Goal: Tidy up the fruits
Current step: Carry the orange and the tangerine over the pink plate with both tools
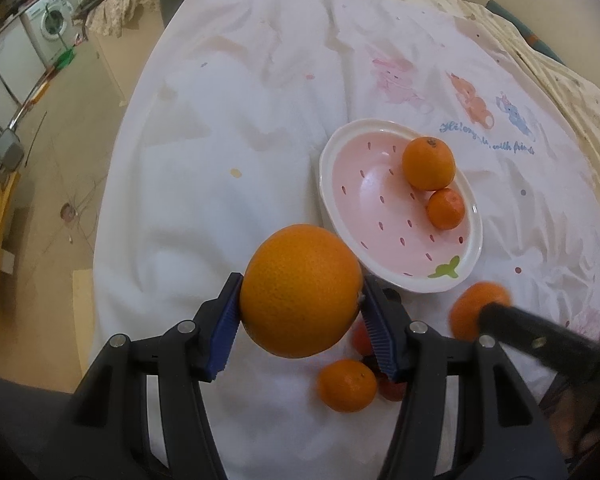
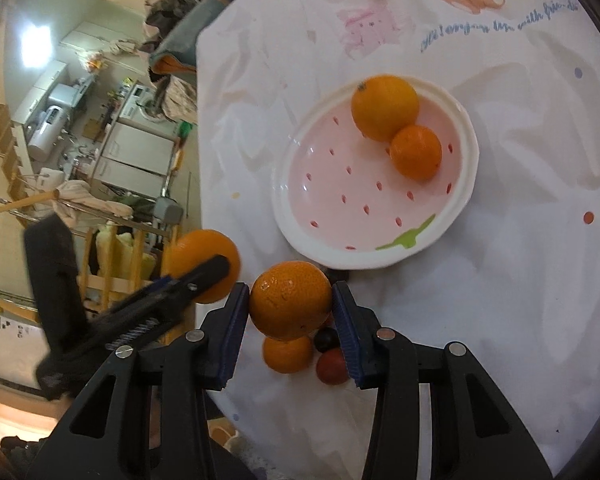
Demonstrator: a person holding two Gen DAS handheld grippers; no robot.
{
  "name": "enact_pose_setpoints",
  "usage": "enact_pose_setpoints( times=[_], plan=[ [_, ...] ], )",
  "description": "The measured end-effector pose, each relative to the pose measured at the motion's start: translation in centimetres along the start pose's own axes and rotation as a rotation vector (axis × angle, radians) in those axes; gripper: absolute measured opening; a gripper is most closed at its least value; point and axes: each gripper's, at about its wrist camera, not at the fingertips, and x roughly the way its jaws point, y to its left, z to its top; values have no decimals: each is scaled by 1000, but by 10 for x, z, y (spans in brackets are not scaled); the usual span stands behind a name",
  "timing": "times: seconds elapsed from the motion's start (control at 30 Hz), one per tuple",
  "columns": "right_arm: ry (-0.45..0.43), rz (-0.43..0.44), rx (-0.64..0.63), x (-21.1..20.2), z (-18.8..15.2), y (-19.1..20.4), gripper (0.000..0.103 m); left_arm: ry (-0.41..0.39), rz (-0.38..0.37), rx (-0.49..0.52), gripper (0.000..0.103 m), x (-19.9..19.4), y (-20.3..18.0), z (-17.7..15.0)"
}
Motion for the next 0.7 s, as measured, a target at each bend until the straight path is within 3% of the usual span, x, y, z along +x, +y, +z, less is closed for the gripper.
enact_pose_setpoints(
  times=[0.4,0.7],
  plan=[
    [-109,35,-21,-46,15,10,45,-56,14,36,54,-10,-5,-1],
    [-187,-12,-81,-84,34,11,45,-121,6,45,54,-43,-13,16]
  ],
)
